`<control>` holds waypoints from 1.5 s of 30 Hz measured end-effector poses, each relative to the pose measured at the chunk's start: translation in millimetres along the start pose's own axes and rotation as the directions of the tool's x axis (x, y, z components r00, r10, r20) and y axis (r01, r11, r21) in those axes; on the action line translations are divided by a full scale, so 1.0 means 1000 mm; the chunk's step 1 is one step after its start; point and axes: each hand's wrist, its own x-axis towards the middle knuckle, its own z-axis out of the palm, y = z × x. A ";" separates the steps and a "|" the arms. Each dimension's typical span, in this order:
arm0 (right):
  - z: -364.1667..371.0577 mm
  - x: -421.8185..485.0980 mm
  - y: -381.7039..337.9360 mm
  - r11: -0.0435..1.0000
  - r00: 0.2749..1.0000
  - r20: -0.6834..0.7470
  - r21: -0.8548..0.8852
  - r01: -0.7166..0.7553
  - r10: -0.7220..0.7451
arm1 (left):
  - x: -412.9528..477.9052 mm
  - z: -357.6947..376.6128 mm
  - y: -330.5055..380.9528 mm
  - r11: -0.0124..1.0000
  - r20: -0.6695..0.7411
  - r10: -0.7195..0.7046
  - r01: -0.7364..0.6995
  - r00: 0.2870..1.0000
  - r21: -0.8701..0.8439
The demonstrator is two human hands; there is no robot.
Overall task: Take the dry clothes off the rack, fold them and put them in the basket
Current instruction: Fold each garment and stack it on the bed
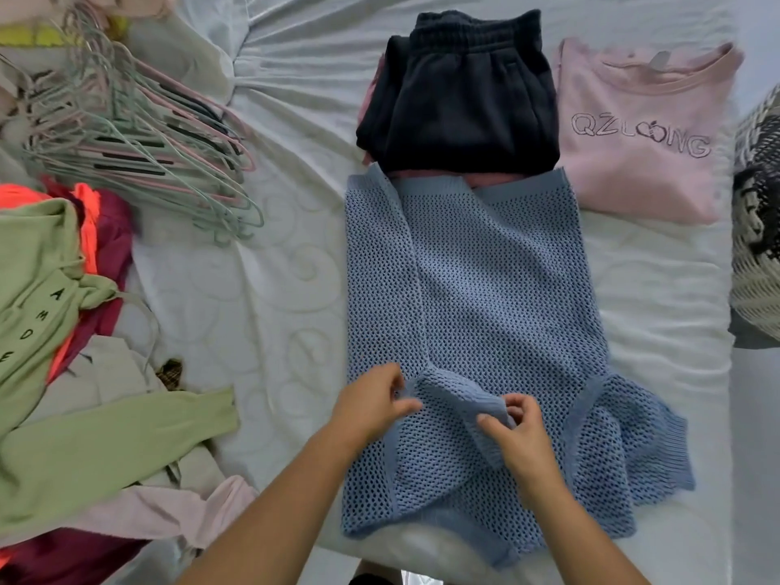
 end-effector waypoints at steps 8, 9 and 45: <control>-0.003 0.002 -0.002 0.998 1.000 0.011 0.056 -0.029 0.029 | -0.062 0.065 -0.051 0.621 -0.069 -0.635 0.456 0.769 -0.637; -0.002 -0.001 -0.002 0.999 1.000 -0.010 0.047 0.009 -0.009 | -0.064 0.067 -0.057 0.547 -0.003 -0.625 0.435 0.780 -0.715; 0.026 0.001 -0.060 0.747 0.960 0.254 -0.614 0.255 -0.119 | -0.063 0.048 -0.024 0.139 0.188 -0.323 0.243 0.927 -0.960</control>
